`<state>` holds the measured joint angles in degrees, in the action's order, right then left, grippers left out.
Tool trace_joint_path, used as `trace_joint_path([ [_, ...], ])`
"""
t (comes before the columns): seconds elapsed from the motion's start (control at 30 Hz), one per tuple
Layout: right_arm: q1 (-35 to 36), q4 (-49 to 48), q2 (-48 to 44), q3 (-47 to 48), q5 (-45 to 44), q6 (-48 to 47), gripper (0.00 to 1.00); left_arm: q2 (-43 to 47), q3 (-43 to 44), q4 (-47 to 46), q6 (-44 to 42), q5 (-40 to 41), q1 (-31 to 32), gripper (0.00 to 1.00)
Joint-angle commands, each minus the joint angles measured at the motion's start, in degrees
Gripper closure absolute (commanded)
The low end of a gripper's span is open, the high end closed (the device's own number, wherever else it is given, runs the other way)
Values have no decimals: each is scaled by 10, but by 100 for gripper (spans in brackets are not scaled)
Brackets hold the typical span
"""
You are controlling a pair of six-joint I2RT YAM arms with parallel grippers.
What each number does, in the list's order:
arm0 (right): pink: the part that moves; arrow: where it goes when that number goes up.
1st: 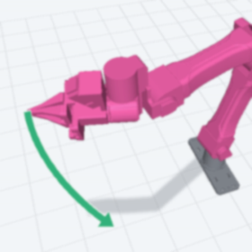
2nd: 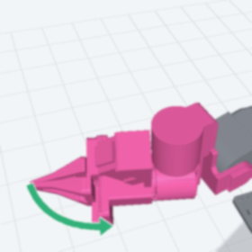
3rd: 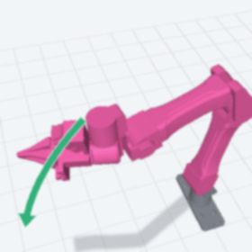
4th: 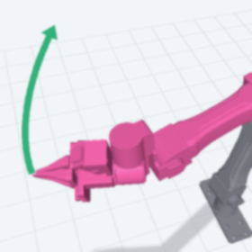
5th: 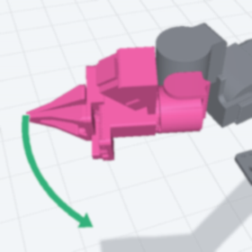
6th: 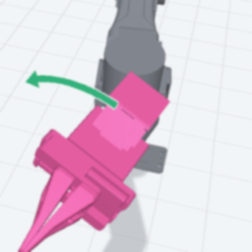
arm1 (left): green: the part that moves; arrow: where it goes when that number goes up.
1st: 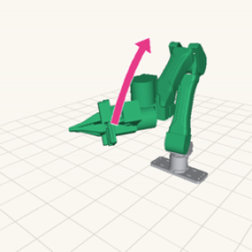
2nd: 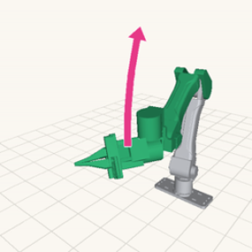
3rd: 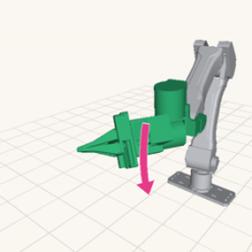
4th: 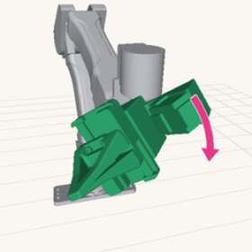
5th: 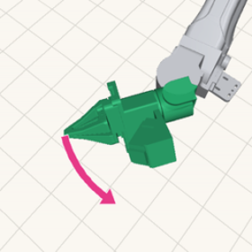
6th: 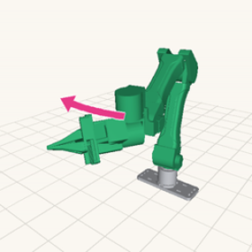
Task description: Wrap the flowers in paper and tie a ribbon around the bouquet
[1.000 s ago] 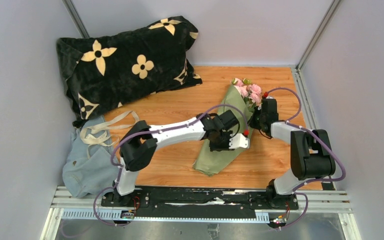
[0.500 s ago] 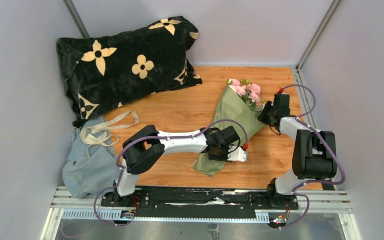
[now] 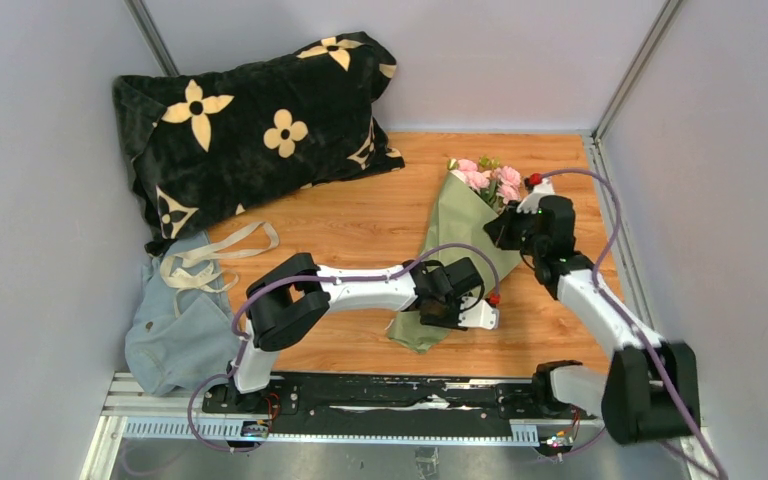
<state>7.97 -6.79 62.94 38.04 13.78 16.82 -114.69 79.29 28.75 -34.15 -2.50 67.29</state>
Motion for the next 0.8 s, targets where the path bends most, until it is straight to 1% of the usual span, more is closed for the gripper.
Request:
trace_joint_path([
  [0.0,4,-97,110,-50,194,80,95,-38,-19,28,15,-50,12,62],
  [0.07,4,-123,173,-53,200,97,99,-33,-22,31,16,-53,13,63],
  [0.13,3,-108,220,-40,188,99,100,-29,-23,36,17,-56,14,64],
  [0.27,-10,-78,267,-38,121,101,100,-12,-13,66,23,-79,17,65],
  [0.33,-16,-63,277,-38,93,100,100,4,24,133,13,-125,19,65],
  [0.43,-20,-33,296,-26,74,91,100,43,134,264,-3,-204,2,65],
  [0.5,-21,-25,300,-24,68,88,100,69,171,268,3,-226,-31,66],
  [0.53,-21,-26,299,-25,67,88,100,72,182,259,5,-222,-50,67],
  [0.57,-21,-27,298,-27,67,88,100,69,189,238,20,-205,-73,70],
  [0.6,-21,-28,298,-28,69,88,100,61,193,209,41,-187,-100,76],
  [0.67,-20,-27,298,-27,71,87,100,15,211,159,82,-180,-134,86],
  [0.7,-21,-26,297,-26,71,88,100,-3,227,154,87,-185,-147,91],
  [0.77,-21,-28,295,-29,72,89,100,-64,274,155,100,-180,-162,97],
])
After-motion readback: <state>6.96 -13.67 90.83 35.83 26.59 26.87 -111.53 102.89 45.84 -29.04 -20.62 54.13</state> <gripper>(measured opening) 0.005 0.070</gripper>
